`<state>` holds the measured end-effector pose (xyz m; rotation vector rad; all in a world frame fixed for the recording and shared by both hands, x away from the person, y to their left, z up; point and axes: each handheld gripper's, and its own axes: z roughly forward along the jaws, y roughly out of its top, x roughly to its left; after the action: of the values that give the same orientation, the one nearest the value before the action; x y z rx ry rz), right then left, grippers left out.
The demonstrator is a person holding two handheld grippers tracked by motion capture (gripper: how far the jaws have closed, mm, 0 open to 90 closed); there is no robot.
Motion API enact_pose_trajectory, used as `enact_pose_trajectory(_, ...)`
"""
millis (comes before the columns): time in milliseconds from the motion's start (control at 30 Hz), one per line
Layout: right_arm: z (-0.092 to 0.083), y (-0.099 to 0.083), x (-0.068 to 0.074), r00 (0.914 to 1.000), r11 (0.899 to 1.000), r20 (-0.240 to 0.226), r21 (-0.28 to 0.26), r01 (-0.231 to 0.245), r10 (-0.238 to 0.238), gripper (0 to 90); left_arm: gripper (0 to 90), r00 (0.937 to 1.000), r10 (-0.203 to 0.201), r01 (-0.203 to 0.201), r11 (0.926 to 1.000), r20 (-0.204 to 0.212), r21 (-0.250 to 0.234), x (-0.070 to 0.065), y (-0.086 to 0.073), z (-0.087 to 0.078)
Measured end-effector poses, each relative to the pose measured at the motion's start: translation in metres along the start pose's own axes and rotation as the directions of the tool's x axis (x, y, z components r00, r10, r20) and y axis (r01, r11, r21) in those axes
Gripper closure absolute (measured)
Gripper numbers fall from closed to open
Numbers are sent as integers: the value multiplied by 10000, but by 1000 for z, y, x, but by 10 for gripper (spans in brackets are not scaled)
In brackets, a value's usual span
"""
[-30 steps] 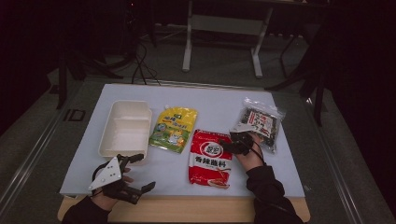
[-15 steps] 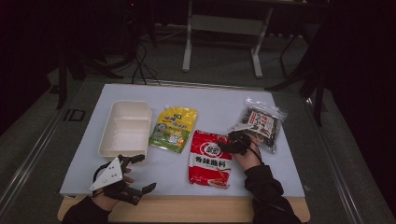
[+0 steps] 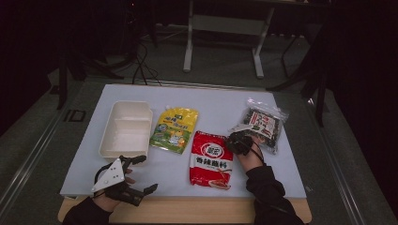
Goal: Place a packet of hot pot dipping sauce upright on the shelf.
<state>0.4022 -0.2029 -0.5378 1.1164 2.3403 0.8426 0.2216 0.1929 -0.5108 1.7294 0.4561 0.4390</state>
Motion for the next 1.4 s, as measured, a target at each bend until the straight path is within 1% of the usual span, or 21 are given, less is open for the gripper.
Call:
enact_pose_trajectory(33,0,0,-1,9996,9999,264,47,108,-110,821,36,10000,-7,7,10000,8,-6,0,0,0)
enact_pose_trajectory(67,0,0,-1,9995,9999,282,19,102,-102,828,37,10000,-20,20,10000,5,-2,0,0,0)
enact_pose_trajectory(100,0,0,0,9990,9998,393,41,203,-205,843,36,10000,-29,29,10000,-5,5,0,0,0)
enact_pose_trajectory(133,0,0,2,9975,9992,578,29,407,-408,859,36,10000,-46,46,10000,5,7,1,0,0)
enact_pose_trajectory(167,-1,1,2,9972,9990,612,-49,433,-430,874,37,10000,-65,65,10000,5,6,1,0,0)
enact_pose_trajectory(200,-2,1,2,9979,9991,507,-97,413,-408,883,37,10000,-43,43,10000,-8,5,1,0,0)
enact_pose_trajectory(233,-4,2,2,9978,9987,464,-127,490,-484,886,36,10000,-44,44,10000,-5,6,1,0,0)
enact_pose_trajectory(400,-14,7,4,9963,9967,490,-388,720,-700,891,37,10000,-55,55,10000,-4,20,0,0,0)
enact_pose_trajectory(433,-17,9,5,9966,9966,474,-451,689,-667,891,36,10000,-59,59,10000,-1,21,0,0,0)
enact_pose_trajectory(667,-38,19,9,9946,9905,239,-915,1024,-1006,893,36,9999,-168,168,9999,29,8,0,0,1)
enact_pose_trajectory(733,-45,22,11,9939,9880,184,-1079,1105,-1092,894,37,9999,-137,137,9999,75,-15,0,0,1)
enact_pose_trajectory(867,-58,27,17,9898,9802,146,-1378,1420,-1414,895,36,9993,-281,283,9996,249,-71,0,2,3)
enact_pose_trajectory(1033,-75,33,26,9836,9680,125,-1756,1791,-1797,896,37,9993,-346,345,9994,159,30,0,5,4)
enact_pose_trajectory(1067,-78,34,28,9822,9656,149,-1808,1869,-1873,896,42,9996,-292,292,9995,8,136,0,7,5)
enact_pose_trajectory(1167,-87,38,31,9794,9570,135,-2106,1996,-2013,896,48,9994,-247,253,9994,-224,255,0,8,5)
enact_pose_trajectory(1200,-87,38,31,9794,9570,135,-2106,1996,-2013,896,48,9994,-247,253,9994,-224,255,0,8,5)
enact_pose_trajectory(1233,-89,39,33,9787,9545,140,-2184,2031,-2050,896,48,9994,-247,253,9994,-224,255,0,8,5)
enact_pose_trajectory(1267,-96,42,36,9769,9481,129,-2387,2100,-2132,896,48,9987,-261,278,9988,-439,395,1,9,5)
enact_pose_trajectory(1333,-103,44,38,9746,9413,148,-2561,2198,-2235,896,48,9974,-444,473,9976,-572,496,3,9,6)
enact_pose_trajectory(1367,-106,44,39,9742,9390,88,-2647,2196,-2254,896,49,9974,-444,473,9976,-572,496,3,9,6)
enact_pose_trajectory(1400,-106,44,39,9742,9390,88,-2647,2196,-2254,896,49,9968,-519,551,9971,-604,525,3,9,7)
